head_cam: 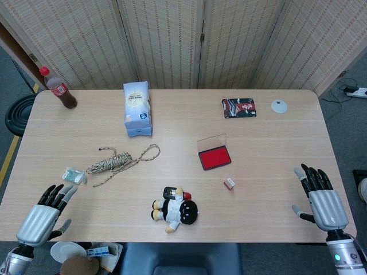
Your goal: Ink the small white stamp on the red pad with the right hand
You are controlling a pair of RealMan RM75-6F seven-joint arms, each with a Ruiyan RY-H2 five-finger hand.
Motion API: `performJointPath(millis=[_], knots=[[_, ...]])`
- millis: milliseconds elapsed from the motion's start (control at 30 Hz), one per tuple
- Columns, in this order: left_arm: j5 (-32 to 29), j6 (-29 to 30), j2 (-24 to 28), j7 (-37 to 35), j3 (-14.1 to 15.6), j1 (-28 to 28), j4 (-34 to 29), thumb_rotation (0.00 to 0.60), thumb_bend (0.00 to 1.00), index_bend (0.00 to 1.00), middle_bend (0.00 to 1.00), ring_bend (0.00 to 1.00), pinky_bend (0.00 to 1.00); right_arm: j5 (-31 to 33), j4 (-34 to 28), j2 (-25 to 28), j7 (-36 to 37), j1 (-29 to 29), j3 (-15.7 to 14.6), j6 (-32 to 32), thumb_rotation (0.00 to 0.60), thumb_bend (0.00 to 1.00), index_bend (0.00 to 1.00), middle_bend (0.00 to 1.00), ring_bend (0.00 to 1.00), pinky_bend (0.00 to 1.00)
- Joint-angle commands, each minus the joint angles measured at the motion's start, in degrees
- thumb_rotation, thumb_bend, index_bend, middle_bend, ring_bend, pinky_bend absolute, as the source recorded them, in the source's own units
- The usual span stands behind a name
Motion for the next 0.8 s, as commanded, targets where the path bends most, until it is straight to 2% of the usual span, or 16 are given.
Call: performJointPath(millis=[33, 333, 533, 633, 800], knots=[[0.05, 0.13, 0.03, 0.06, 0.03, 0.07, 0.0, 0.6, 0.34, 0.0, 0.0, 0.0, 0.06, 0.17, 0.26, -0.12, -0.04, 0.26, -0.11, -0.72, 0.6, 0.2, 0.05, 0.0, 0.0, 0.0], [0.04, 1.43, 0.25, -0.3, -0.01, 0.75, 0.24, 0.6, 0.34, 0.0, 0.0, 0.0, 0.06, 0.43, 0.25, -0.56, 0.25, 1.34, -0.04, -2.58, 0.6, 0.2, 0.05, 0.0, 0.0, 0.0], [-1.26, 1.15, 0.31, -0.71, -0.46, 0.79, 0.4, 0.6, 0.34, 0.0, 0.0, 0.0, 0.06, 0.53, 0.4, 0.63, 1.14, 4.48, -0.02, -7.94, 0.6, 0.21, 0.05, 0.0, 0.0, 0.0], [-1.17, 1.46, 0.12, 0.3, -0.44, 1.03, 0.27, 0.6, 0.34, 0.0, 0.0, 0.0, 0.06, -0.77, 1.22, 1.0, 2.26, 6.08, 0.06, -9.48, 0.6, 0.21, 0.05, 0.0, 0.0, 0.0], [-1.86, 1.24, -0.43, 1.84, -0.61, 1.25, 0.14, 0.6, 0.34, 0.0, 0.0, 0.0, 0.06, -5.53, 4.28, 1.6, 8.31, 9.95, -0.95, -13.33, 0.6, 0.21, 0.05, 0.0, 0.0, 0.0]])
